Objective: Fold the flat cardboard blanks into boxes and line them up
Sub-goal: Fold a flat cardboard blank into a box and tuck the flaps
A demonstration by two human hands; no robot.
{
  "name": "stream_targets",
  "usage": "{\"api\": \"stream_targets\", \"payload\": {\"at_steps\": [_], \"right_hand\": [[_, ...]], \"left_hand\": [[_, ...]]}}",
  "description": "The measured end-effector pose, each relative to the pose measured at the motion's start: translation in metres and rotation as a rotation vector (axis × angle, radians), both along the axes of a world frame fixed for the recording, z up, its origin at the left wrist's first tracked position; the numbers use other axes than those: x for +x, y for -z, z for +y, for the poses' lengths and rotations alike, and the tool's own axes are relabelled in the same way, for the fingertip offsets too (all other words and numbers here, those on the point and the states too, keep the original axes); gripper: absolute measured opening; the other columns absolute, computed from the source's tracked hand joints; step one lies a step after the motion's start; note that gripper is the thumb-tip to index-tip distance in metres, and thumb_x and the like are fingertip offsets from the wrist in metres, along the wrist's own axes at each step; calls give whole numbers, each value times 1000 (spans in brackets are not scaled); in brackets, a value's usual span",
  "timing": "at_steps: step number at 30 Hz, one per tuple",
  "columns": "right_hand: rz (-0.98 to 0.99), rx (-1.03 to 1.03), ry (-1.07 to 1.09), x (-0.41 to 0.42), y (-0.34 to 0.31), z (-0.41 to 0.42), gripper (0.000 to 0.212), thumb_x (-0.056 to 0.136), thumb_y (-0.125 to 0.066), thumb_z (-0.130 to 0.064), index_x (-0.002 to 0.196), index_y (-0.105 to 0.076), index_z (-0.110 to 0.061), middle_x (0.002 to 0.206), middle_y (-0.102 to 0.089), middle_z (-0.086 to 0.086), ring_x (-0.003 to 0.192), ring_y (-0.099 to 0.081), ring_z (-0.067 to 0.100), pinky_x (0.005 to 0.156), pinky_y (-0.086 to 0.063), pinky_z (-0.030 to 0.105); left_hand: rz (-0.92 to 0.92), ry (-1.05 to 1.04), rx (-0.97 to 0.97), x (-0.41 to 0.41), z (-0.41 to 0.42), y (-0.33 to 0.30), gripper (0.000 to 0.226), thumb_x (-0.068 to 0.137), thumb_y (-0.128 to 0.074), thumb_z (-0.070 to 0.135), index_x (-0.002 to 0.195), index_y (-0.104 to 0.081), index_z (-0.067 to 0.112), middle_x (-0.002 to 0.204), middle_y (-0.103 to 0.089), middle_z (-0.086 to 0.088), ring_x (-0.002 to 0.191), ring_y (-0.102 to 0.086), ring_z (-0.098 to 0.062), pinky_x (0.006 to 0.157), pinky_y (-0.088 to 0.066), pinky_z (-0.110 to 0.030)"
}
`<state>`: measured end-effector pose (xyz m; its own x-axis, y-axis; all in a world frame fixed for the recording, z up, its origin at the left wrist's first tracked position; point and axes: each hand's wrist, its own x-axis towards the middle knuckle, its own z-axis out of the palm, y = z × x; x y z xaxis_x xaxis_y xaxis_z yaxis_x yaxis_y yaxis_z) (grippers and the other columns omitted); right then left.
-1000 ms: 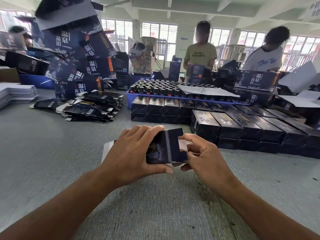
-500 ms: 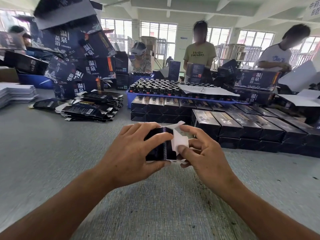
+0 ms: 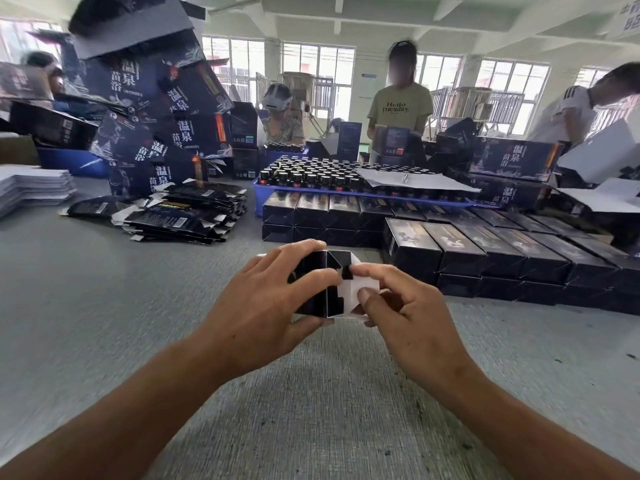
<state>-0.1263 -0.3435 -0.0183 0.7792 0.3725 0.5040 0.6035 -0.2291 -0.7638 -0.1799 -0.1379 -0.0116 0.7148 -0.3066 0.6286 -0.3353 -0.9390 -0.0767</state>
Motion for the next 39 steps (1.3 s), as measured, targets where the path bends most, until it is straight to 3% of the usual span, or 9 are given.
{"api": "stream_targets", "payload": {"at_steps": [7, 10, 13, 16, 18, 22, 31, 35, 39], "right_hand": [[-5, -46, -10, -2, -4, -2, 29, 97, -63, -20, 122, -69, -34, 99, -69, -19, 88, -67, -5, 73, -49, 9], [70, -145, -96, -3, -5, -4, 48, 89, -72, -38, 135, -58, -38, 112, -66, -19, 98, -66, -3, 77, -50, 9], [96, -166, -155, -3, -3, -4, 60, 85, -75, -26, 140, -54, -35, 115, -64, -21, 101, -66, -1, 81, -51, 10], [19, -109, -23, -3, -2, -1, 43, 90, -73, -24, 130, -63, -35, 108, -69, -18, 97, -66, -2, 82, -52, 15], [8, -51, 12, -2, 0, -1, 32, 88, -75, -26, 119, -69, -33, 97, -71, -15, 87, -67, 0, 74, -51, 14], [10, 8, 7, -1, 3, 0, 26, 86, -78, -22, 109, -71, -32, 92, -72, -12, 79, -69, 4, 68, -51, 15], [-66, -27, 40, -3, 3, 1, 29, 85, -78, -24, 110, -68, -35, 98, -71, -15, 87, -69, 4, 75, -55, 19], [-39, 7, 23, -4, 1, 0, 54, 85, -78, -27, 128, -51, -44, 102, -71, -17, 94, -68, 0, 80, -56, 16], [-30, 11, 13, -6, -1, 1, 43, 85, -79, -24, 113, -53, -44, 103, -69, -24, 92, -68, -1, 73, -54, 13]], "left_hand": [[1, 7, 3, 2, -1, 1, 60, 78, -69, 44, 134, -52, 30, 144, -49, -13, 120, -59, -34, 86, -56, -48], [23, 15, -46, 1, 3, 0, 56, 78, -69, 40, 131, -52, 33, 146, -47, -12, 120, -59, -33, 78, -59, -50], [11, 20, -63, 1, 5, 0, 57, 74, -67, 37, 129, -54, 31, 145, -49, -12, 116, -61, -33, 73, -60, -49], [8, 23, -54, 1, 2, 1, 57, 77, -68, 42, 131, -50, 34, 146, -48, -10, 117, -60, -31, 75, -60, -48], [3, 33, -46, 2, 0, 2, 56, 79, -69, 44, 132, -53, 34, 146, -47, -9, 118, -60, -30, 76, -60, -46], [-2, 35, -23, 3, 0, 4, 56, 79, -73, 43, 132, -58, 31, 146, -48, -9, 118, -60, -30, 76, -60, -44], [-6, 40, -54, 3, -1, 4, 56, 78, -70, 43, 131, -55, 33, 147, -47, -8, 115, -61, -29, 75, -60, -44], [-20, 33, -50, 3, -1, 5, 56, 78, -70, 44, 132, -57, 32, 147, -47, -9, 115, -61, -29, 75, -61, -44], [-45, 48, -91, 3, -2, 5, 55, 80, -70, 45, 132, -56, 33, 148, -47, -7, 116, -61, -27, 75, -60, -43]]}}
